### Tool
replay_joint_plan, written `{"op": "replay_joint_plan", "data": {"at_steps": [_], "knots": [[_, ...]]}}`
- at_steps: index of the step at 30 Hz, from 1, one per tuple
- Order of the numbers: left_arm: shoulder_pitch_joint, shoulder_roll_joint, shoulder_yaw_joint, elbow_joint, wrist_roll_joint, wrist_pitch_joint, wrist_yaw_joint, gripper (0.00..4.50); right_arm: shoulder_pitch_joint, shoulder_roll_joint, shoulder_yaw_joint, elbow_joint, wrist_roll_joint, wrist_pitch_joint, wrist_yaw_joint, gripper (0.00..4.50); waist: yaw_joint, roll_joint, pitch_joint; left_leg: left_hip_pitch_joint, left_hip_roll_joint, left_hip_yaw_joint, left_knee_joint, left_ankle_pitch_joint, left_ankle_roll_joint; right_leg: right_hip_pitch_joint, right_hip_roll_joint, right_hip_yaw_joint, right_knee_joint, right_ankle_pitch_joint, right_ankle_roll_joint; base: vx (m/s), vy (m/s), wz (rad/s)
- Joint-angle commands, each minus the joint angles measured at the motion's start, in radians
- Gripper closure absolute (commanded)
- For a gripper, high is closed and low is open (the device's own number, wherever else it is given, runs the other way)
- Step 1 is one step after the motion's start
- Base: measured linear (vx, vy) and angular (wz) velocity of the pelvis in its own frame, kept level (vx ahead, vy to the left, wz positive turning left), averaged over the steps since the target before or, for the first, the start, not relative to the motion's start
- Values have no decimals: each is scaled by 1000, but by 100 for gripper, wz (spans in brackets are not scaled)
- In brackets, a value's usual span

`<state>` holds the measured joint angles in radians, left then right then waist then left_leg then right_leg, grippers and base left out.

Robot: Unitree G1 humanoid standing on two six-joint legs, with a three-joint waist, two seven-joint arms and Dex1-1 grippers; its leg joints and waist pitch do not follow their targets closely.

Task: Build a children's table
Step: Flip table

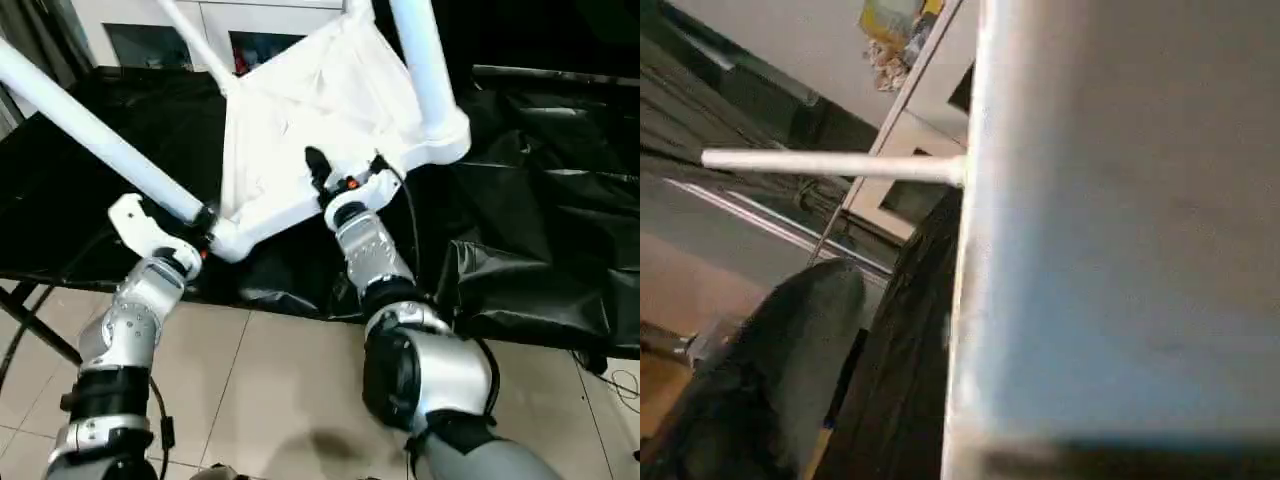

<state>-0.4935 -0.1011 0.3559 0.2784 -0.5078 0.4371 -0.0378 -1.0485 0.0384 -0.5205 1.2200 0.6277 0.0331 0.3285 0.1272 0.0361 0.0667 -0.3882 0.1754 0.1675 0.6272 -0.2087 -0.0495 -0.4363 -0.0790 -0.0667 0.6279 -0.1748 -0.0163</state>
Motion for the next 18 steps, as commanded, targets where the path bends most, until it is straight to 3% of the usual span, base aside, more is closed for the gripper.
{"op": "replay_joint_plan", "data": {"at_steps": [1, 2, 3, 4, 7, 8, 18], "knots": [[18, -28, -4, 5, -69, 31, -34, 223, -18, 0, -4, 12, 6, 2, -18, 49, 5, -7, -88, 11, 46, -8, -65, -46, 123, 70, -69, 38, -53, -55, -296, 0, 0, 0], [18, -28, -5, 2, -70, 34, -33, 223, -20, -1, -7, 18, 5, 0, -18, 74, 5, -6, -87, 11, 45, -8, -65, -53, 119, 69, -69, 38, -55, -67, -289, 0, 0, 0], [18, -27, -4, 0, -71, 36, -32, 223, -23, -1, -14, 25, 9, -2, -16, 74, 5, -9, -88, 11, 45, -7, -66, -56, 115, 70, -69, 39, -55, -72, -284, 0, 0, 0], [17, -28, -1, -2, -71, 40, -30, 223, -25, -2, -23, 32, 14, -5, -18, 74, 5, -4, -88, 10, 45, -9, -66, -58, 110, 69, -69, 38, -55, -77, -281, 0, 0, 0], [16, -28, 2, -4, -71, 45, -29, 223, -27, -3, -33, 40, 19, -9, -22, 108, 6, -5, -90, 10, 45, -9, -65, -44, 112, 69, -67, 37, -52, -55, -280, 0, 0, 0], [16, -28, 1, -5, -72, 48, -29, 223, -27, -4, -34, 44, 14, -11, -23, 117, 7, 2, -90, 10, 44, -9, -63, -39, 114, 68, -68, 37, -51, -47, -282, 0, 0, 0], [11, -20, 1, -5, -68, 66, -26, 223, -29, -19, -18, 63, -37, -19, -49, 207, 8, -2, -91, 9, 44, -9, -63, -46, 115, 70, -67, 37, -52, -47, -283, 0, 0, 0]]}}
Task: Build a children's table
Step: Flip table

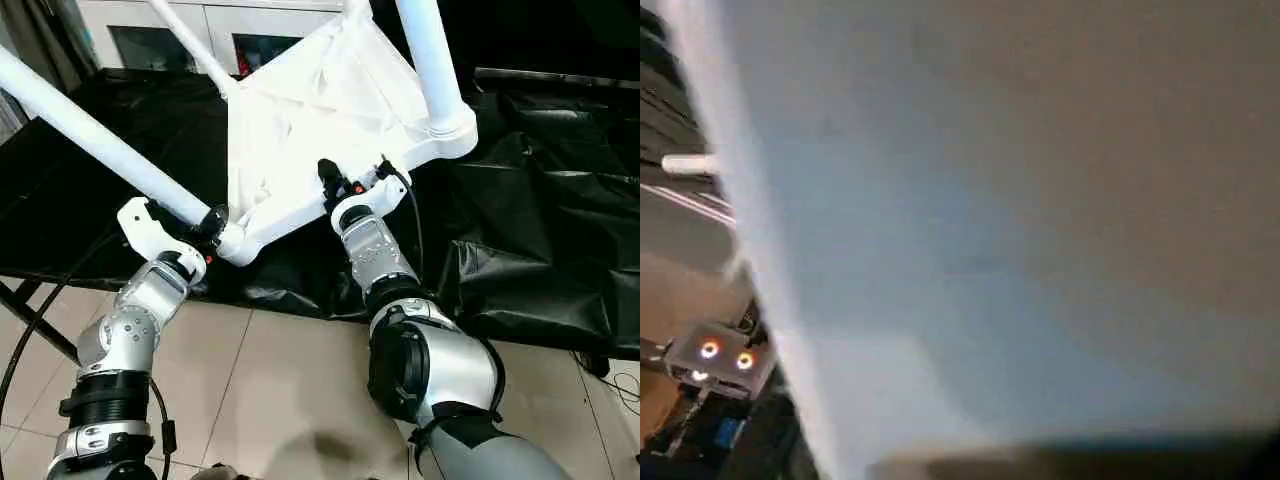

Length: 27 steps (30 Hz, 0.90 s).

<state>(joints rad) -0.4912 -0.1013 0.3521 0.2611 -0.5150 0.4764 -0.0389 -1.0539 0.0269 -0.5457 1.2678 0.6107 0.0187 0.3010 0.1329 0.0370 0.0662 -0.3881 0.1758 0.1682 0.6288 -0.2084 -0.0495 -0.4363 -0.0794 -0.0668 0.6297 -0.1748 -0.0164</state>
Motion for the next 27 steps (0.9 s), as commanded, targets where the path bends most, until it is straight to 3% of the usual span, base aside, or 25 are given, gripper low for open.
{"op": "replay_joint_plan", "data": {"at_steps": [1, 3, 4, 5, 8, 9, 18, 20, 21, 26, 27], "knots": [[8, -20, 4, 12, -61, 27, -25, 223, -23, -7, 7, 15, -20, -5, -22, 211, 2, -3, -90, 9, 43, -10, -64, -46, 114, 69, -66, 36, -54, -49, -282, 0, 0, 0], [8, -15, 5, 11, -60, 36, -25, 223, -25, -9, 10, 18, -29, -8, -25, 230, 2, -3, -90, 10, 43, -9, -64, -45, 114, 69, -66, 37, -53, -48, -283, 0, 0, 0], [8, -15, 5, 11, -60, 36, -25, 167, -25, -9, 10, 18, -29, -8, -25, 244, 2, -3, -90, 10, 43, -9, -64, -45, 116, 69, -66, 37, -54, -48, -283, 0, 0, 0], [11, -15, 11, 8, -65, 40, -26, 153, -27, -12, 11, 19, -35, -13, -29, 244, 2, -3, -90, 10, 43, -10, -64, -46, 117, 69, -66, 37, -54, -49, -283, 0, 0, 0], [16, -14, 16, 4, -73, 45, -30, 148, -31, -19, 14, 18, -46, -21, -32, 253, 2, -6, -89, 10, 44, -8, -64, -48, 115, 67, -65, 37, -54, -51, -290, 0, 0, 0], [17, -12, 17, 0, -78, 50, -35, 117, -34, -25, 14, 17, -50, -28, -36, 254, 4, -4, -90, 9, 43, -8, -63, -51, 115, 68, -66, 37, -54, -52, -289, 0, 0, 0], [45, 22, -4, -37, -75, 93, -60, 50, -47, -106, 31, 2, -103, -104, -80, 254, 17, 2, -91, 15, 45, -5, -61, -55, 107, 61, -62, 36, -53, -54, -282, 0, 0, 0], [64, 50, -32, -61, -56, 97, -80, 30, -47, -137, 68, -8, -149, -126, -91, 254, 20, 8, -91, 12, 48, -10, -62, -55, 102, 62, -63, 33, -51, -56, -276, 0, 0, 0], [76, 70, -52, -78, -42, 99, -96, 30, -48, -156, 94, -15, -181, -140, -97, 254, 19, 4, -91, 13, 45, -6, -61, -59, 102, 61, -61, 34, -51, -53, -271, 0, 0, 0], [104, 103, -87, -113, -22, 111, -123, 15, -45, -196, 129, -31, -228, -165, -115, 254, 25, 4, -90, 17, 44, -3, -60, -69, 98, 58, -59, 33, -52, -62, -264, 0, 0, 0], [126, 124, -119, -140, -1, 118, -146, 14, -37, -227, 156, -46, -266, -166, -119, 254, 24, 1, -89, 14, 43, -2, -61, -84, 91, 60, -60, 33, -53, -75, -261, 0, 0, 0]]}}
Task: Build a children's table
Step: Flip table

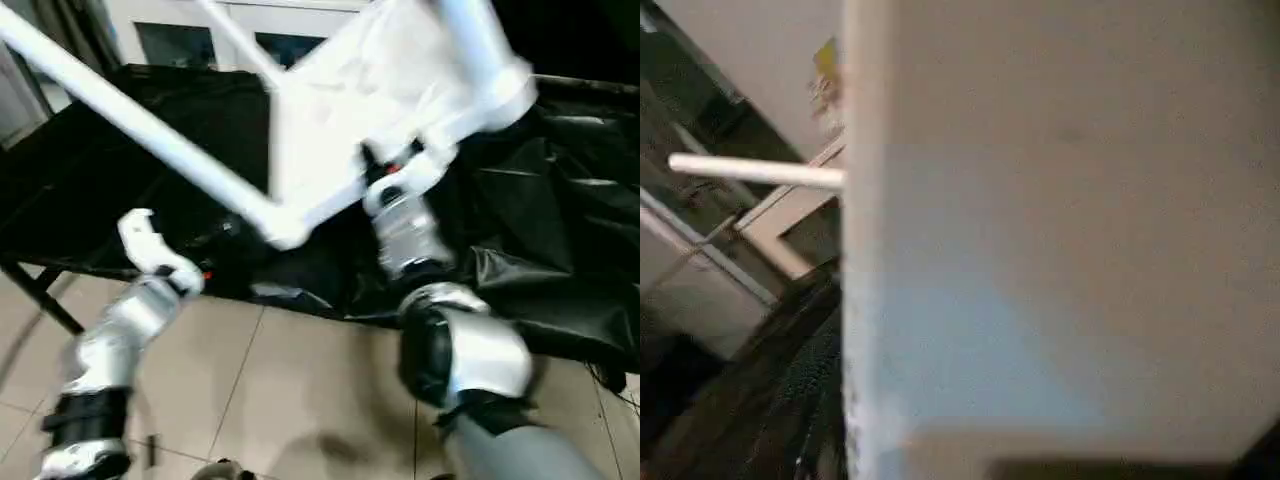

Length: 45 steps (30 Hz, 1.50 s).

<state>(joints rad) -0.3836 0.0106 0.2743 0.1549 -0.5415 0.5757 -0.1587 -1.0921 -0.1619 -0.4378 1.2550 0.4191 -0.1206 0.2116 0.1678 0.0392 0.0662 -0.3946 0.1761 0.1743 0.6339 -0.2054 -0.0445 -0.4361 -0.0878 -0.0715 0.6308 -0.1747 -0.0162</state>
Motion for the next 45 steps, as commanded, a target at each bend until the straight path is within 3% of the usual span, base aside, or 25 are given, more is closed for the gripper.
{"op": "replay_joint_plan", "data": {"at_steps": [1, 3, 7, 10, 13, 16, 17, 19, 22, 25, 34, 37, 41, 42, 45], "knots": [[27, 19, -55, -44, 36, 17, -34, 14, 6, -53, 64, -39, -95, -22, -28, 254, -10, -8, -88, 18, 44, -11, -69, -95, 83, 64, -54, 37, -54, -97, -251, 0, 0, 0], [39, 50, -112, -63, 87, -17, -63, 14, 28, -76, 108, -58, -144, -6, -21, 254, -13, -10, -87, 19, 42, -7, -69, -103, 79, 60, -52, 38, -58, -114, -239, 0, 0, 0], [45, 92, -185, -92, 152, -67, -94, 14, 63, -92, 139, -87, -176, -7, -39, 254, -17, -8, -87, 15, 40, -10, -69, -94, 75, 64, -54, 39, -57, -120, -218, 0, 0, 0], [44, 123, -232, -115, 193, -96, -120, 14, 83, -105, 165, -104, -205, -5, -52, 254, -22, -9, -87, 14, 39, -9, -69, -88, 72, 65, -54, 39, -57, -111, -223, 0, 0, 0], [22, 182, -304, -167, 259, -131, -172, 14, 102, -136, 187, -130, -239, 14, -87, 254, -25, -6, -88, 18, 39, -10, -69, -90, 71, 62, -51, 38, -58, -123, -210, 0, 0, 0], [2, 219, -343, -183, 306, -160, -196, 14, 103, -155, 203, -139, -268, 22, -128, 254, -23, -3, -86, 26, 38, -6, -70, -118, 53, 56, -48, 39, -63, -138, -220, 0, 0, 0], [-15, 268, -401, -194, 367, -197, -233, 14, 99, -162, 222, -146, -292, 31, -145, 254, -26, -4, -83, 23, 38, -7, -72, -129, 48, 58, -47, 40, -64, -151, -218, 0, 0, 0], [-22, 300, -441, -205, 406, -221, -262, 14, 100, -165, 240, -160, -311, 39, -154, 254, -28, -6, -83, 26, 39, -8, -76, -157, 27, 57, -49, 41, -66, -189, -200, 0, 0, 0], [-38, 305, -444, -221, 405, -214, -268, 14, 90, -168, 274, -176, -346, 50, -175, 254, -31, -5, -82, 25, 37, -7, -77, -172, 1, 58, -50, 42, -65, -188, -200, 0, 0, 0], [-47, 318, -459, -227, 422, -226, -282, 14, 84, -170, 297, -187, -370, 58, -193, 255, -35, -11, -83, 19, 37, -10, -79, -168, 2, 64, -51, 41, -64, -187, -191, 0, 0, 0], [-105, 351, -520, -223, 504, -292, -329, 14, 64, -142, 329, -157, -394, 59, -143, 255, -39, -11, -82, 20, 37, -12, -81, -179, -4, 65, -54, 42, -65, -208, -183, 0, 0, 0], [-125, 360, -546, -200, 540, -341, -339, 14, 62, -139, 336, -148, -399, 45, -145, 185, -40, -16, -82, 18, 37, -12, -82, -172, -5, 69, -56, 43, -63, -195, -187, 0, 0, 0], [-169, 354, -561, -149, 583, -406, -327, 14, 45, -124, 339, -137, -402, 36, -161, 173, -44, -13, -85, 16, 34, -10, -79, -148, 1, 70, -56, 43, -61, -168, -198, 0, 0, 0], [-193, 351, -560, -130, 599, -436, -321, 14, 39, -116, 335, -140, -401, 24, -166, 146, -47, -10, -86, 14, 34, -12, -78, -137, 4, 71, -56, 43, -59, -154, -204, 0, 0, 0], [-234, 351, -562, -116, 632, -476, -298, 14, 41, -110, 343, -145, -414, 13, -181, 127, -54, -16, -90, 12, 35, -12, -75, -93, 18, 76, -55, 41, -50, -88, -222, 0, 0, 0]]}}
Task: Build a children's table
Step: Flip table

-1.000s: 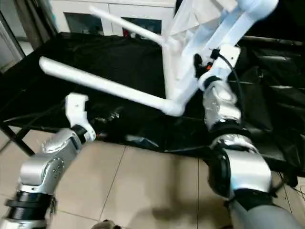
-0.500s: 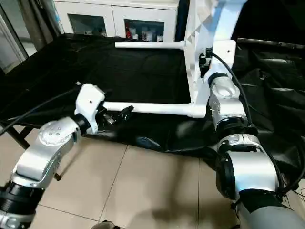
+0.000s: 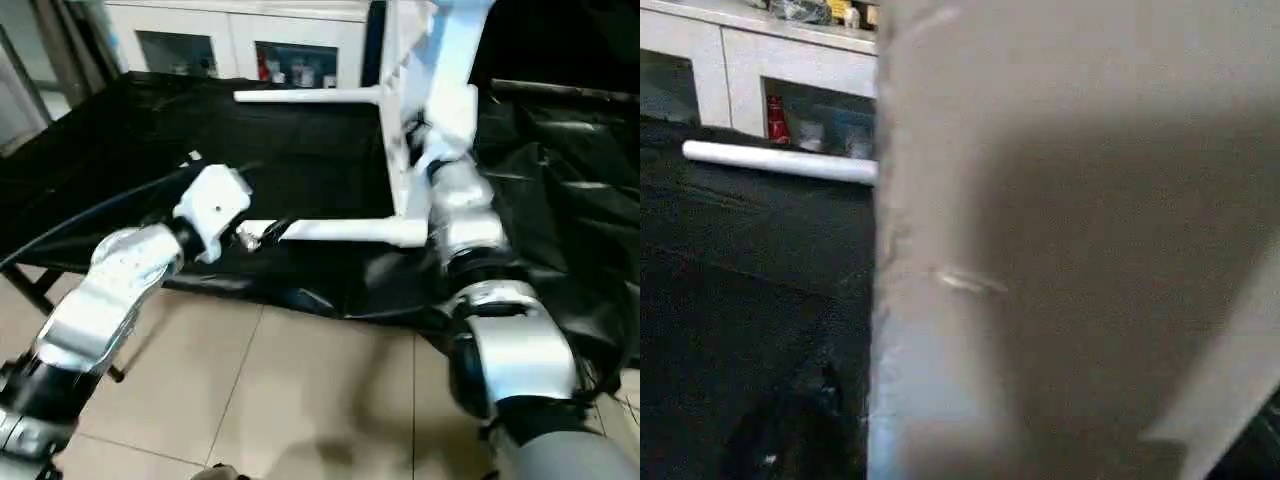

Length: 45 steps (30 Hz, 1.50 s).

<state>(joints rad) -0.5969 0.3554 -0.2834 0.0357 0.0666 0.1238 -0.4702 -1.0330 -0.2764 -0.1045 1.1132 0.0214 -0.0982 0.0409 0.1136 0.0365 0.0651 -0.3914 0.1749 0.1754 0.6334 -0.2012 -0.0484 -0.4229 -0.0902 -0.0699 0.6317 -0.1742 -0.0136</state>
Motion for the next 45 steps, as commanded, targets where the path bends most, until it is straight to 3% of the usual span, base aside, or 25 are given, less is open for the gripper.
{"op": "replay_joint_plan", "data": {"at_steps": [1, 3, 8, 13, 14, 18, 22, 24, 26, 30, 31, 32, 34, 38, 45], "knots": [[-35, 10, -9, 8, 42, -42, 21, 14, -14, 7, 13, -5, -18, -15, -8, 115, -2, -15, -89, 9, 36, -12, -72, -86, 32, 62, -52, 39, -50, -74, -231, 0, 0, 0], [-56, 20, -20, 18, 70, -81, 25, 14, -7, 12, 19, -8, -19, -20, 8, 103, -1, -13, -90, 9, 36, -12, -70, -78, 43, 63, -54, 39, -49, -73, -234, 0, 0, 0], [-121, 32, -17, 51, 137, -158, 65, 14, 30, 20, 20, -29, -20, -47, 25, 82, -1, -21, -89, 7, 37, -9, -69, -60, 60, 62, -53, 41, -48, -67, -242, 0, 0, 0], [-191, 39, 30, 93, 198, -246, 171, 14, 105, 23, 28, -104, -20, -128, 48, 82, 2, -22, -90, 8, 38, -10, -68, -53, 58, 62, -53, 40, -47, -59, -236, 0, 0, 0], [-223, 49, 45, 115, 231, -271, 218, 14, 156, 21, 43, -150, -39, -173, 41, 82, 1, -22, -90, 7, 38, -9, -67, -54, 58, 62, -53, 41, -47, -58, -234, 0, 0, 0], [-257, 49, 62, 171, 241, -314, 259, 14, 209, 20, 56, -195, -59, -216, 27, 82, 3, -25, -90, 7, 34, -10, -67, -50, 57, 63, -54, 41, -49, -75, -222, 0, 0, 0], [-308, 53, 94, 277, 255, -377, 355, 14, 295, 25, 60, -285, -69, -307, 19, 82, 3, -24, -90, 8, 34, -9, -67, -66, 54, 58, -52, 41, -52, -92, -212, 0, 0, 0], [-339, 71, 102, 321, 285, -417, 399, 14, 338, 27, 58, -348, -60, -352, 35, 82, 5, -26, -93, 5, 32, -11, -65, -57, 64, 61, -50, 41, -50, -67, -197, 0, 0, 0], [-361, 86, 98, 347, 304, -442, 405, 14, 367, 22, 62, -400, -51, -383, 59, 82, 6, -28, -99, 2, 31, -12, -61, -18, 78, 61, -49, 40, -41, -11, -209, 0, 0, 0], [-405, 124, 70, 416, 380, -482, 435, 14, 452, 0, 95, -561, 1, -460, 190, 82, 7, -28, -91, 0, 35, -11, -63, -65, 97, 58, -52, 41, -49, -63, -201, 0, 0, 0], [-405, 124, 70, 416, 381, -482, 435, 14, 452, 0, 95, -562, 1, -460, 191, 82, 10, -27, -89, 3, 37, -12, -64, -85, 100, 54, -52, 41, -53, -83, -188, 0, 0, 0], [-410, 129, 68, 424, 391, -487, 447, 14, 465, -4, 102, -587, 9, -467, 211, 82, 5, -28, -87, -1, 37, -14, -66, -89, 97, 57, -53, 41, -52, -91, -186, 0, 0, 0], [-432, 132, 69, 457, 394, -501, 459, 14, 490, -9, 115, -648, 31, -460, 248, 82, 8, -27, -87, 5, 39, -13, -69, -109, 86, 52, -51, 41, -58, -123, -188, 0, 0, 0], [-471, 142, 65, 533, 413, -501, 470, 14, 523, -9, 148, -731, 53, -430, 303, 82, 9, -26, -86, 5, 39, -16, -72, -130, 73, 51, -51, 42, -58, -126, -185, 0, 0, 0], [-562, 154, 36, 738, 452, -518, 455, 14, 553, 25, 217, -816, 128, -322, 435, 82, 10, -30, -85, 4, 38, -20, -75, -149, 64, 51, -54, 42, -63, -139, -177, 0, 0, 0]]}}
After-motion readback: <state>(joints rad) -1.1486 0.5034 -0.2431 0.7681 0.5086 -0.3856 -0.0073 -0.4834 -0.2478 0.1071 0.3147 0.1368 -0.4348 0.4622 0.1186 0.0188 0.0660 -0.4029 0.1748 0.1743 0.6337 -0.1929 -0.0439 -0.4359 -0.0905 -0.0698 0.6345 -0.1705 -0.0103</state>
